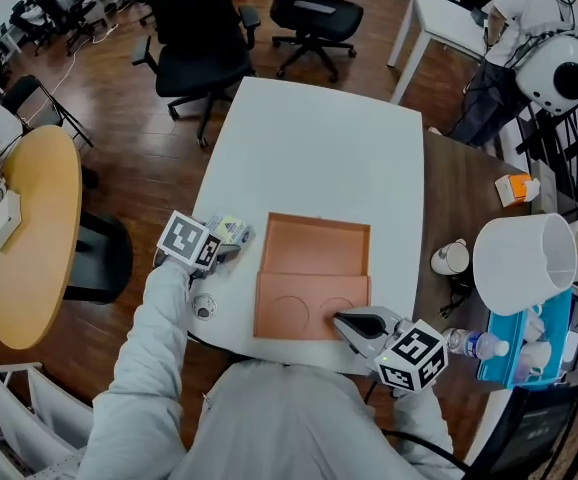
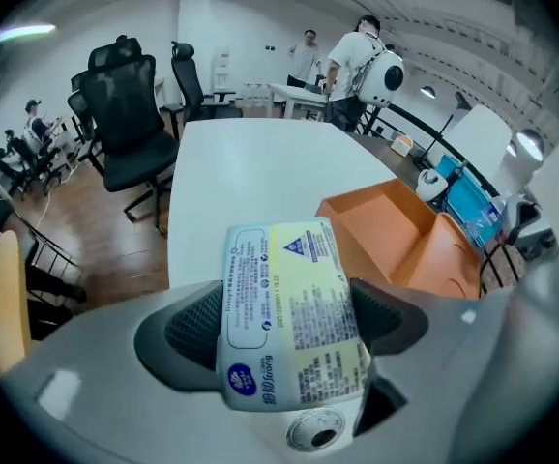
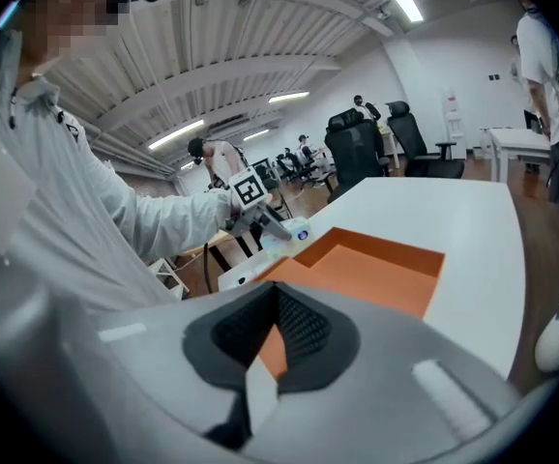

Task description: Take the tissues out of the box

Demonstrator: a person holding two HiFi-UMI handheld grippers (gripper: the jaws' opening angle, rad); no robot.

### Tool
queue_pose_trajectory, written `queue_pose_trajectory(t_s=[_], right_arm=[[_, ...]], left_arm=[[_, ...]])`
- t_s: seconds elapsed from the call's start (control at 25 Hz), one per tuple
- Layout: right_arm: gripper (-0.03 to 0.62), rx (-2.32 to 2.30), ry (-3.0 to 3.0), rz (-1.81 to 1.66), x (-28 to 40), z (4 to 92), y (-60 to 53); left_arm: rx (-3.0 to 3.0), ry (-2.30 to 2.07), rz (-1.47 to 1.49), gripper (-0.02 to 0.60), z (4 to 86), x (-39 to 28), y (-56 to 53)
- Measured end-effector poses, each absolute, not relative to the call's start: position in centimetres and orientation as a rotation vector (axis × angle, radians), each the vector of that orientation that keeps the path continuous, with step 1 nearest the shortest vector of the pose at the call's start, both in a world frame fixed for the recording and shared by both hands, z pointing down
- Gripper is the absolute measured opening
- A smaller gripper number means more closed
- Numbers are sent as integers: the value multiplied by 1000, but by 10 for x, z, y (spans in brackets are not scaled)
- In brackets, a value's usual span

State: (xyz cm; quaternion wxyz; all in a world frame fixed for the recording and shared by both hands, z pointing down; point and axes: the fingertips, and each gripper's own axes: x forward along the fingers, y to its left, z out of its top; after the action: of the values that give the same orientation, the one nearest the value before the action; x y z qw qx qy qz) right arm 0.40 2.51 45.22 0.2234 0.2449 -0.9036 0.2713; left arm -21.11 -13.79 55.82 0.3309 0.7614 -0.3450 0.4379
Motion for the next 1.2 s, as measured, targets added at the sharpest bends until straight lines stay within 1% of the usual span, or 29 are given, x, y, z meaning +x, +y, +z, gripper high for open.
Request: queue_pose_trajectory(t_s=[0.12, 0.32, 0.4, 0.44, 0.56, 0.64, 0.68, 0.72, 0.84, 0.88, 0.92, 1.0, 1.12, 1.2], right_arm=[[2, 680, -2492, 748, 5, 452, 27], [2, 691, -2476, 758, 8, 455, 32], [2, 691, -2476, 755, 6, 456, 32], [3, 692, -2476, 754, 6, 456, 32], [2, 695, -2479, 750, 6, 454, 33], [2, 693, -2486, 750, 5, 451, 34], [2, 690, -2489, 751, 5, 450, 34], [3, 687, -2490, 753, 5, 450, 34], [2, 678, -2462, 768, 7, 455, 30], [3, 683, -2441, 781, 10, 458, 29], [2, 692, -2419, 799, 13, 460, 27], [3, 708, -2385, 830, 17, 463, 26], [3, 706, -2362, 846, 18, 461, 26], [3, 705, -2356, 846, 17, 459, 25]], left_arm=[[1976, -971, 1087, 420, 561, -212, -141], [1995, -1018, 1085, 426, 558, -211, -137], [2019, -1042, 1055, 446, 554, -210, -139], [2032, -1051, 1040, 468, 550, -209, -141], [2085, -1067, 1031, 483, 531, -206, -144], [2160, -1076, 1024, 482, 505, -203, -144], [2212, -1068, 1019, 471, 489, -199, -144], [2269, -1047, 1017, 428, 472, -192, -144], [2441, -921, 1041, 174, 424, -162, -134], [2489, -861, 1054, 77, 414, -150, -128], [2529, -788, 1061, 14, 408, -137, -119], [2585, -604, 1040, 14, 401, -112, -93], [2635, -333, 924, 14, 397, -80, -48], [2626, -239, 895, 14, 406, -68, -25]])
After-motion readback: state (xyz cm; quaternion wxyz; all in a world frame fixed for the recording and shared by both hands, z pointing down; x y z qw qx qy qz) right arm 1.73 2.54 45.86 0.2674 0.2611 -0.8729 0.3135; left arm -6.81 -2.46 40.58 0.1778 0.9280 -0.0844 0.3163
